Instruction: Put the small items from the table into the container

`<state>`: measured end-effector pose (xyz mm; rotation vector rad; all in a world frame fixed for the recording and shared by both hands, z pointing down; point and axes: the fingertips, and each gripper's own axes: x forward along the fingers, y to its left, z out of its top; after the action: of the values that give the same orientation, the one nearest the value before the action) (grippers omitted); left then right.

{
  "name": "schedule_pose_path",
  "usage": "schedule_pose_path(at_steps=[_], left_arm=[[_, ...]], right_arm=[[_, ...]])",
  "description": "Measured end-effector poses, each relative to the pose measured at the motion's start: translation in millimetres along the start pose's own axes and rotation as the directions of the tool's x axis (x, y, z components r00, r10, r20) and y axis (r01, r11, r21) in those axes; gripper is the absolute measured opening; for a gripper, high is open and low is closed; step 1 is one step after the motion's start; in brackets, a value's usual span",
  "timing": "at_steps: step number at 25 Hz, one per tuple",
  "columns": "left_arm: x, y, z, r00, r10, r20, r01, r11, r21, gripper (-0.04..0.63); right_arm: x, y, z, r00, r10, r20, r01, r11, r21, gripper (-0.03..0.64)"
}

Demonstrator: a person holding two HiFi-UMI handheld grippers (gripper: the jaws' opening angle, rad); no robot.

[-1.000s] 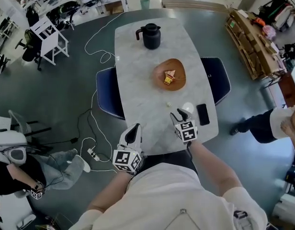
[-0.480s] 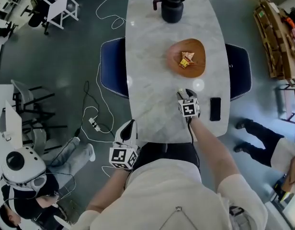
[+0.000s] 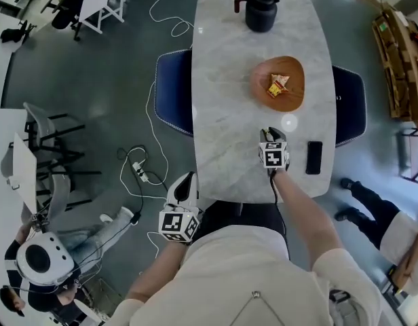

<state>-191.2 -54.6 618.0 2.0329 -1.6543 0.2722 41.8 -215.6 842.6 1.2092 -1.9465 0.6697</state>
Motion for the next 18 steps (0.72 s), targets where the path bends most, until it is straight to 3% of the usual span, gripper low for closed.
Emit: schedule_pose_path(at_steps=[4,9,18], left_arm=[[-1.7,-4.7,23.5,0.997,-0.050,0.050,0.048,0.998,0.036,0.003],[-3.9,-17.5,63.3,0.982,-0.143,0.127,0.135,0.988,0.071,0.003],[-7.1,-73.9,131.5,0.902,-0.350,0.253,0.311,0.933,0.183,0.003]], right_arm=[[-68.5,10.6,35.7,0.991,-0.005,0.132,-0.002,0.999,0.053,0.137],[-162.4,28.2,83.6,0.955,-0.006,0.297,-0.021,0.996,0.086,0.137],[-289.8,63.9,109.9,0.871,-0.042,0.489,-0.032,0.990,0.141,0.137]])
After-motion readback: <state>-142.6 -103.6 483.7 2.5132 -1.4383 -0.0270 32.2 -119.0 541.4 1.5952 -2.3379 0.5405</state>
